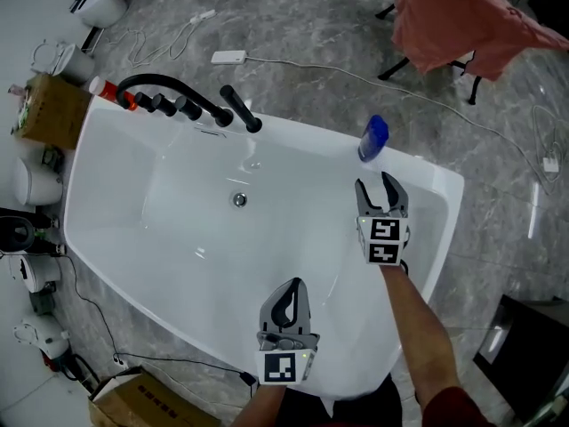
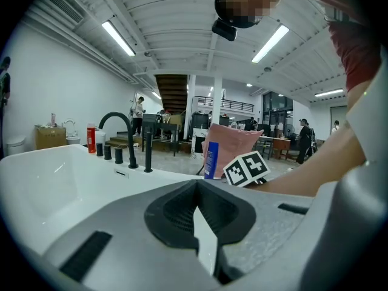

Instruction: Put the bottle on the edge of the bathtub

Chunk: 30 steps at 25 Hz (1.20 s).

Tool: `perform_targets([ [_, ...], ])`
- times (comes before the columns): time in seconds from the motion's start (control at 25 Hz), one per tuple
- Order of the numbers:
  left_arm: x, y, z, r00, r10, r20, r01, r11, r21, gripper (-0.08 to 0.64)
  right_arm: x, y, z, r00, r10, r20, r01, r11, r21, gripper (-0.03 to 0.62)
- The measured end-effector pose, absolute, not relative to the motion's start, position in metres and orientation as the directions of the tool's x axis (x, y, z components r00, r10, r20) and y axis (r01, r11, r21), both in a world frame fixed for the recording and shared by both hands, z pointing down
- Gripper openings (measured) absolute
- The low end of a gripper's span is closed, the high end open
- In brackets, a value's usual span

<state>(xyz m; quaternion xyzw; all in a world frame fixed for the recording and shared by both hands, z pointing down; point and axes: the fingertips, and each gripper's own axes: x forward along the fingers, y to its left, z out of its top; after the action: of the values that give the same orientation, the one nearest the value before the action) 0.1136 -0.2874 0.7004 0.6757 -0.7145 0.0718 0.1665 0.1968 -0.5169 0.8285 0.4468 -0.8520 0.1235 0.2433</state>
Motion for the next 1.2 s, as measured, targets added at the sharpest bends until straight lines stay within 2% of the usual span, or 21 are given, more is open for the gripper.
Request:
perform_targets([
  [0.28, 0.111, -0.265, 0.671, -0.038, -0.943, 0.33, -0.993, 0.074, 0.097, 0.005, 0.227, -0.433, 0.817, -0.479, -0.668, 0.57, -0.828, 0.559, -0.042, 0.225],
  [0.52, 0.112, -0.234, 0.646, -0.04, -0.943, 0.33, -0.993, 0.074, 0.092, 0.005, 0.239, -0.355, 0.774, -0.517, -0.639, 0.569, -0.806, 0.587, -0.073, 0.225],
  [0.88, 0.103, -0.179, 0.599, -0.027, -0.942, 0.336, -0.992, 0.065, 0.104, 0.005, 0.258, -0.253, 0.681, -0.556, -0.651, 0.517, -0.786, 0.614, -0.073, 0.225],
  [1.2, 0.101, -0.148, 0.552, 0.049, -0.958, 0.281, -0.994, -0.02, 0.103, 0.005, 0.263, -0.215, 0.612, -0.54, -0.714, 0.446, -0.807, 0.589, -0.034, 0.219],
])
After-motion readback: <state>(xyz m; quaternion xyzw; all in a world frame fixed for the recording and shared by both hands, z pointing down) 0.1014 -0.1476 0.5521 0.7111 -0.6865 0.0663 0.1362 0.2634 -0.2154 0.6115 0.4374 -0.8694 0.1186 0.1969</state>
